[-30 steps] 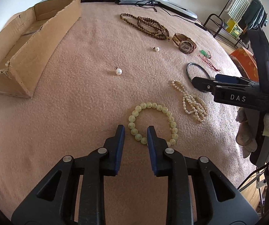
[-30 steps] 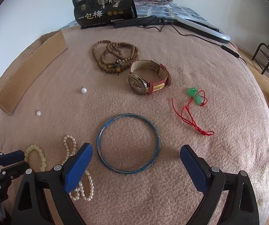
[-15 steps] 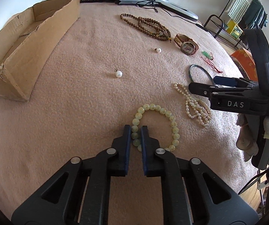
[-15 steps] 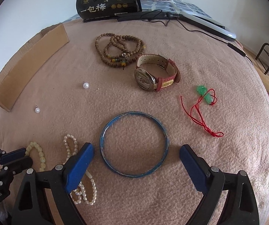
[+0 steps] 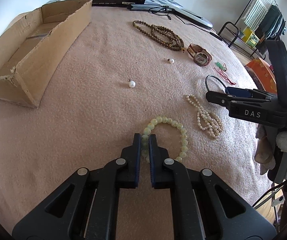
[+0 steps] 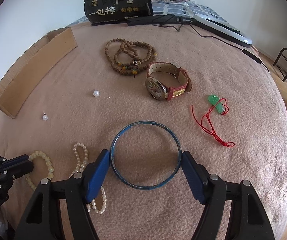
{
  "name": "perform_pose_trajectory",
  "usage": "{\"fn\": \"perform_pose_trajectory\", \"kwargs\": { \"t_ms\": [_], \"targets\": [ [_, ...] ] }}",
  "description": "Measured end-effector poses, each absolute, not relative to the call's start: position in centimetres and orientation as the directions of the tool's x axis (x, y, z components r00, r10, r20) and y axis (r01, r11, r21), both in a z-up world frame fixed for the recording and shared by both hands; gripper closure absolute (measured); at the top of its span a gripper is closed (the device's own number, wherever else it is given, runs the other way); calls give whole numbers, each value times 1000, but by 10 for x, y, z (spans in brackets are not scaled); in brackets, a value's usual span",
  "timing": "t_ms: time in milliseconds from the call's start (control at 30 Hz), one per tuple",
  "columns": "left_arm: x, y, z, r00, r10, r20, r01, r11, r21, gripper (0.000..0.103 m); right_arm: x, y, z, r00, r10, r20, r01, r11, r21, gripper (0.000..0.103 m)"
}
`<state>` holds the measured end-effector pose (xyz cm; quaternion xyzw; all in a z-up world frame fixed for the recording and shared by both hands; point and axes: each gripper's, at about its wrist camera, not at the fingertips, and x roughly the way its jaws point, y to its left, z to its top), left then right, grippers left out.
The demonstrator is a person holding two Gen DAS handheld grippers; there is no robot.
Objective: Organize jewelry
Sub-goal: 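Close left tool on cream bead bracelet while right tool grips blue bangle, then carry bracelet and bangle with both tools over the cardboard box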
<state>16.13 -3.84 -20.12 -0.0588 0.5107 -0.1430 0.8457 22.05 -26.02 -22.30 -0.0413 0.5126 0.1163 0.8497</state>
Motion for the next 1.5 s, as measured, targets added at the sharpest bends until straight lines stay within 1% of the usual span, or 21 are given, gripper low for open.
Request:
{"fn": "perform_pose_trajectory", "kwargs": {
  "t_ms": [700,1133,1500],
  "targets": [
    [140,-26,-143,580,-282,-764,224,957,-183,98,201,-247,-178,522,184,-833,-278,960,38,29],
    [152,16,-108,659,-257,-707,172,966,-191,98,209,-199,-143,543,255,-800,-364,930,49,29],
    [180,71,-90,720,-170,-673,71,983,-172,98,231,-141,-121,546,312,-777,-451,891,41,29]
  ]
}}
